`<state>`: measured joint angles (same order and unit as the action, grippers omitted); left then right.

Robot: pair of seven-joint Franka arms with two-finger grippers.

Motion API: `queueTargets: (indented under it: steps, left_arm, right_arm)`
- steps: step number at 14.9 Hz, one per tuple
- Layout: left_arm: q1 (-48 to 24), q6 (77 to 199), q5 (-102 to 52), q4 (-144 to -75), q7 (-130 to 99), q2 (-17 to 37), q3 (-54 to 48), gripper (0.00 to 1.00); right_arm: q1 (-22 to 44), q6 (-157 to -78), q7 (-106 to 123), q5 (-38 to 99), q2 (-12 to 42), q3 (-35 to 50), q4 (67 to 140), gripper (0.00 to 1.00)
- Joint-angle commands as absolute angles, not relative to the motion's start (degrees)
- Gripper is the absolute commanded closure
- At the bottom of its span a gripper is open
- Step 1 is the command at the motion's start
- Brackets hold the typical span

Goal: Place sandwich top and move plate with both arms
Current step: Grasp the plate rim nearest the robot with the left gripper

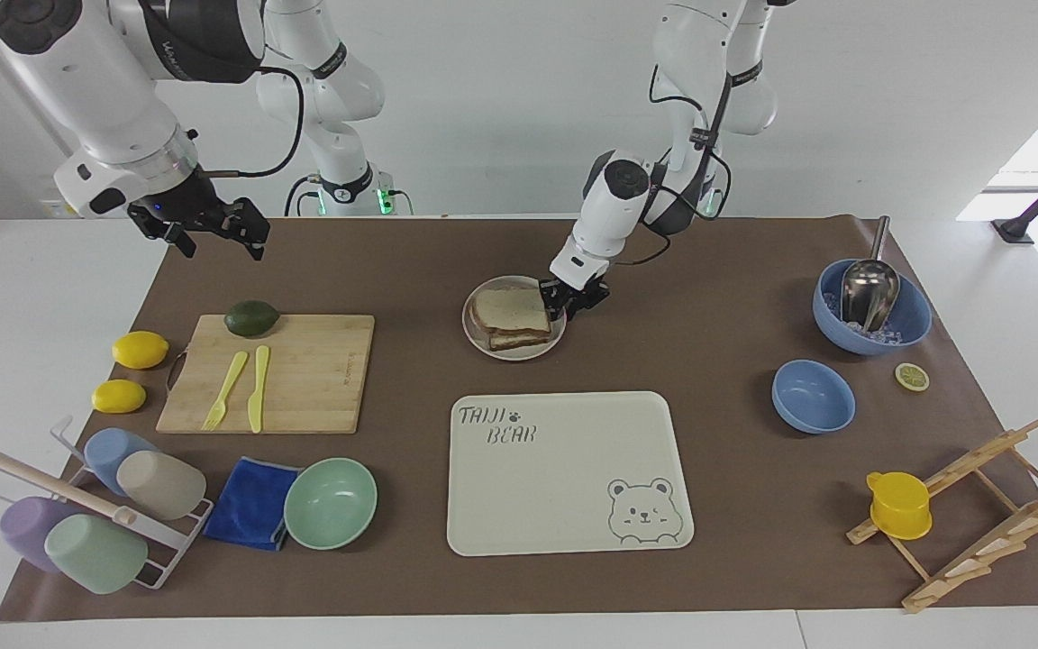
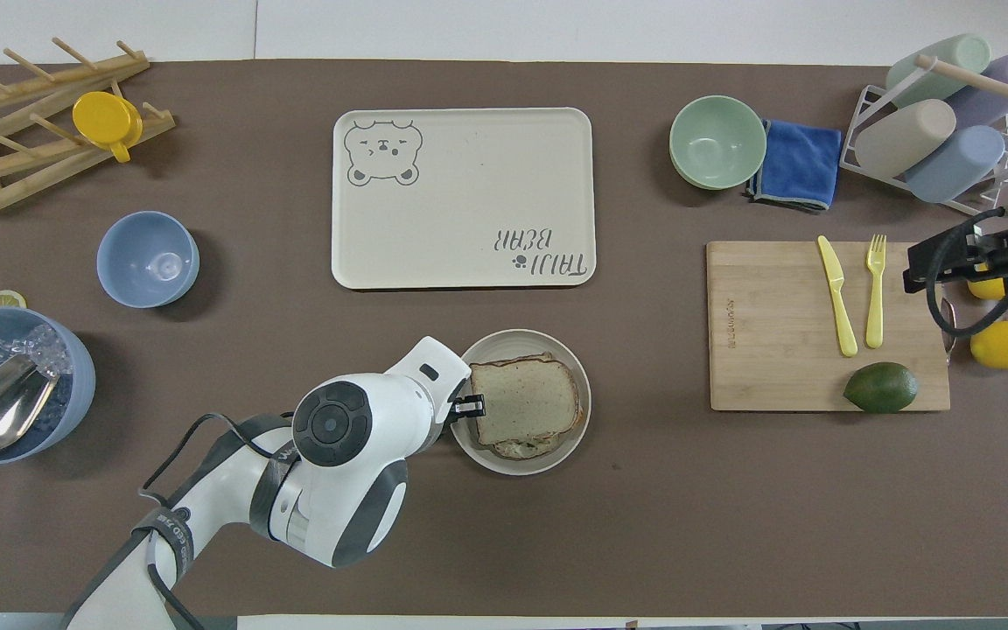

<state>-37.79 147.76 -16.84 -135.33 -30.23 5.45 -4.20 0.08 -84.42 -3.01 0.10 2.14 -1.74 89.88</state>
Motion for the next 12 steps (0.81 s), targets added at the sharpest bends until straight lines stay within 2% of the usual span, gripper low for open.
queueTargets:
  steps: [1, 4, 12]
  left_arm:
    - [-38.7, 148.4, -17.9, -134.5, -29.5, 6.3, -3.4, 0.86]
    - [-38.6, 148.3, -17.9, -134.5, -28.7, 6.2, -3.4, 1.0]
    - [-37.3, 146.3, -17.9, -133.1, -27.4, 6.2, -3.4, 1.0]
  right_arm:
    - [-0.6, -83.8, -1.7, 1.3, 1.9, -1.5, 90.1, 0.0]
    - [-0.4, -83.8, -1.7, 1.2, 1.7, -1.5, 90.4, 0.0]
    - [-0.8, -83.8, -1.8, 1.2, 1.6, -1.6, 90.5, 0.0]
